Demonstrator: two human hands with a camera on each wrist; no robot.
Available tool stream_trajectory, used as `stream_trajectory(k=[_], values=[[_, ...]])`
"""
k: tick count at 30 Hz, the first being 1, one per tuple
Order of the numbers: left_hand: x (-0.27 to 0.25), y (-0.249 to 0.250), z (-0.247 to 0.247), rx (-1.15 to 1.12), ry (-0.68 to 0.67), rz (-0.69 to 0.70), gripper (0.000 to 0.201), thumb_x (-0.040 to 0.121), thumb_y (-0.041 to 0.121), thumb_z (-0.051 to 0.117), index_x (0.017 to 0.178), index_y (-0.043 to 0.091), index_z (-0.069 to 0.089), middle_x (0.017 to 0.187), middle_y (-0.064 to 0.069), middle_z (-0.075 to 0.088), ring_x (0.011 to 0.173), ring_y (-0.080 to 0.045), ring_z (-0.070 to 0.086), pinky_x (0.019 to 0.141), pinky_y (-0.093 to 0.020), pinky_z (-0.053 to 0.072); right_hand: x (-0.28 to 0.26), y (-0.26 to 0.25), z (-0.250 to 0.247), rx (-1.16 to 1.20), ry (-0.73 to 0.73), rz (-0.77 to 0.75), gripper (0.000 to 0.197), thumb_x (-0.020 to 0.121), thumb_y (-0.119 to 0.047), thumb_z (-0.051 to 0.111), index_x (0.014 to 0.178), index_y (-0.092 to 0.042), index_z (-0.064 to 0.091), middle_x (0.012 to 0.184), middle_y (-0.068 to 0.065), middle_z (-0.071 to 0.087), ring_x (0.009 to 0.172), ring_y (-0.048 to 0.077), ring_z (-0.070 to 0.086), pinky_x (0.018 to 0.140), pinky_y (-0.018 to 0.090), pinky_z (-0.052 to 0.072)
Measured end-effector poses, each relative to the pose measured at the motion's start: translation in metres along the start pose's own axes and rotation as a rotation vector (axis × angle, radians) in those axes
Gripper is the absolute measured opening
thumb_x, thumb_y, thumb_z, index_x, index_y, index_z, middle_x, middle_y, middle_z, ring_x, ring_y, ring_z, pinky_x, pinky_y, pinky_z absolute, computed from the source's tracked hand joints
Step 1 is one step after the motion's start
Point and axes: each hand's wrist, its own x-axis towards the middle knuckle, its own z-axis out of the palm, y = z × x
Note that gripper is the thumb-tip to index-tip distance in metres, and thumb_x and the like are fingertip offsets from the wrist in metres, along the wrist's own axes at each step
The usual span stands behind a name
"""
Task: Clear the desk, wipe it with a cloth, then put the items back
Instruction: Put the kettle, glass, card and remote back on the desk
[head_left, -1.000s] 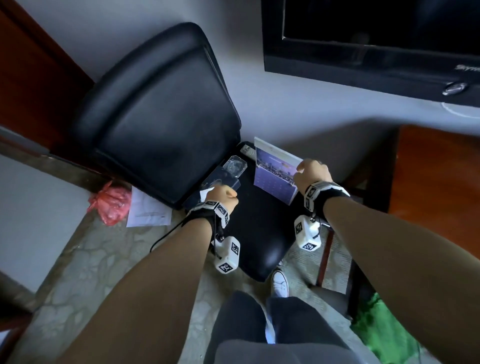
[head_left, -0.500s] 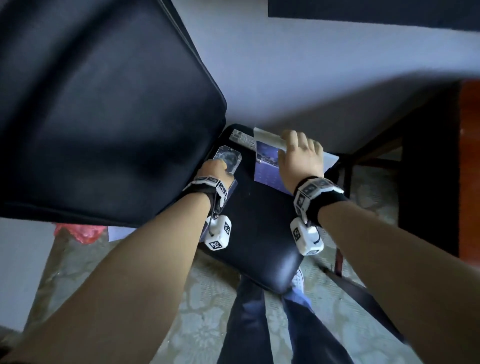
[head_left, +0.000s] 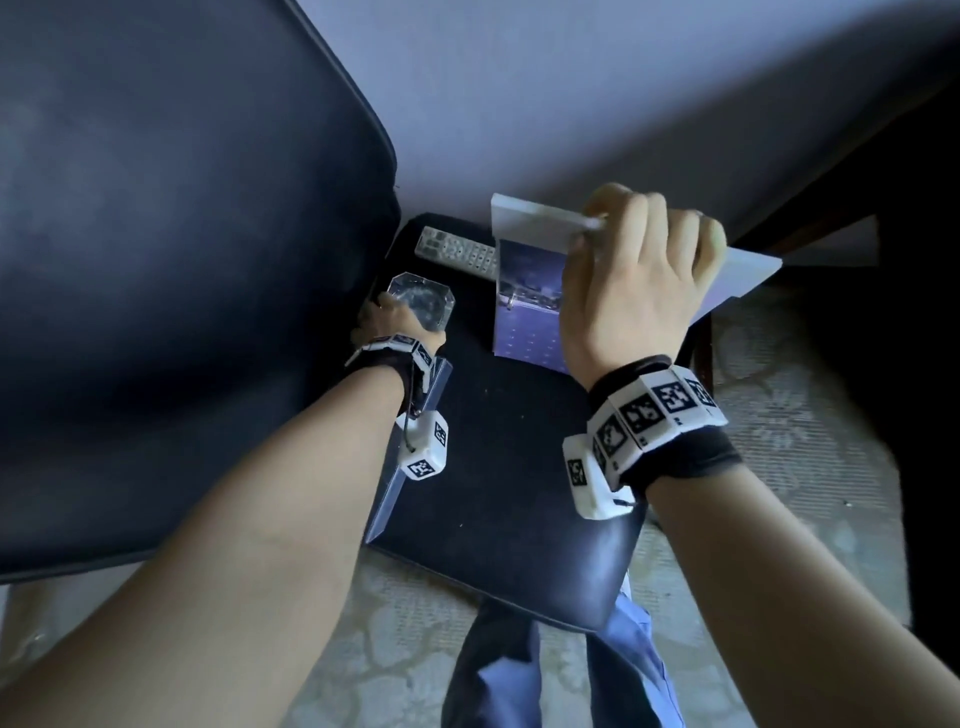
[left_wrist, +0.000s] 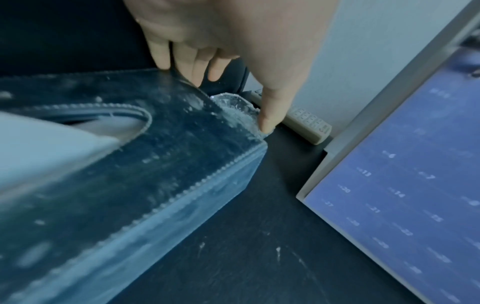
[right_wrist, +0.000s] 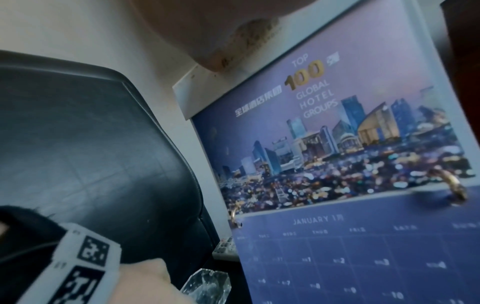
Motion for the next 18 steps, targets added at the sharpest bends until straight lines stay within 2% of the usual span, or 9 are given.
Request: stream_trajectory(k=[2, 5, 8, 10, 12, 15, 18], values=[[0.006, 0.003, 0.005, 0.050, -0.016, -0.049, 0.088, 0.075, 0.052, 0.073, 0.136, 0.000, 0.037, 0.137, -0.017, 0.047, 0.129, -0.036, 0.047, 0.106, -0.047, 0.037, 0.000, -0.001, 0.000, -0.026, -0.007, 0.002, 0.024, 0.088, -0.022, 0.055, 0.109, -0.013, 0.062, 0.096, 0.008, 0.057, 0.091, 0.029, 0.041, 0.102, 0.042, 0.028], [0.021, 0.010, 0.018, 0.070, -0.022, -0.089, 0.093, 0.071, 0.047, 0.078, 0.138, 0.000, 0.035, 0.139, -0.016, 0.047, 0.132, -0.034, 0.045, 0.113, -0.052, 0.025, -0.002, -0.001, 0.001, -0.063, -0.034, -0.001, 0.028, 0.088, -0.026, 0.056, 0.112, -0.014, 0.063, 0.100, 0.009, 0.057, 0.093, 0.033, 0.049, 0.106, 0.046, 0.028], [0.033, 0.012, 0.027, 0.054, 0.003, -0.110, 0.087, 0.076, 0.041, 0.075, 0.138, -0.004, 0.034, 0.139, -0.019, 0.047, 0.133, -0.035, 0.045, 0.118, -0.055, 0.017, -0.006, -0.001, 0.003, -0.084, -0.037, -0.005, 0.031, 0.086, -0.026, 0.057, 0.114, -0.014, 0.063, 0.101, 0.009, 0.057, 0.095, 0.032, 0.045, 0.108, 0.048, 0.028], [0.034, 0.012, 0.028, 0.141, -0.030, -0.074, 0.098, 0.075, 0.051, 0.074, 0.142, -0.005, 0.031, 0.140, -0.018, 0.045, 0.135, -0.034, 0.043, 0.117, -0.059, 0.015, -0.006, 0.000, 0.003, -0.086, -0.031, -0.011, 0.031, 0.085, -0.025, 0.059, 0.113, -0.013, 0.064, 0.100, 0.010, 0.057, 0.095, 0.029, 0.041, 0.108, 0.048, 0.028], [0.034, 0.010, 0.027, 0.176, -0.036, -0.042, 0.107, 0.071, 0.059, 0.074, 0.144, -0.005, 0.029, 0.142, -0.019, 0.043, 0.136, -0.033, 0.041, 0.116, -0.061, 0.013, -0.005, 0.002, 0.002, -0.090, -0.033, -0.017, 0.031, 0.084, -0.025, 0.060, 0.113, -0.013, 0.064, 0.100, 0.010, 0.057, 0.094, 0.030, 0.043, 0.107, 0.048, 0.029], [0.038, 0.008, 0.029, 0.207, -0.021, 0.008, 0.106, 0.067, 0.063, 0.072, 0.141, -0.005, 0.036, 0.136, -0.022, 0.046, 0.131, -0.036, 0.044, 0.115, -0.059, 0.020, -0.005, 0.005, -0.001, -0.094, -0.042, -0.031, 0.032, 0.086, -0.027, 0.059, 0.115, -0.013, 0.064, 0.102, 0.010, 0.057, 0.095, 0.032, 0.048, 0.107, 0.048, 0.030], [0.034, 0.012, 0.018, 0.160, 0.003, 0.015, 0.100, 0.064, 0.054, 0.079, 0.132, -0.007, 0.041, 0.127, -0.021, 0.049, 0.120, -0.038, 0.052, 0.103, -0.048, 0.042, -0.005, 0.005, -0.002, -0.089, -0.039, -0.026, 0.029, 0.090, -0.030, 0.058, 0.114, -0.015, 0.064, 0.102, 0.008, 0.058, 0.095, 0.031, 0.049, 0.104, 0.045, 0.030]])
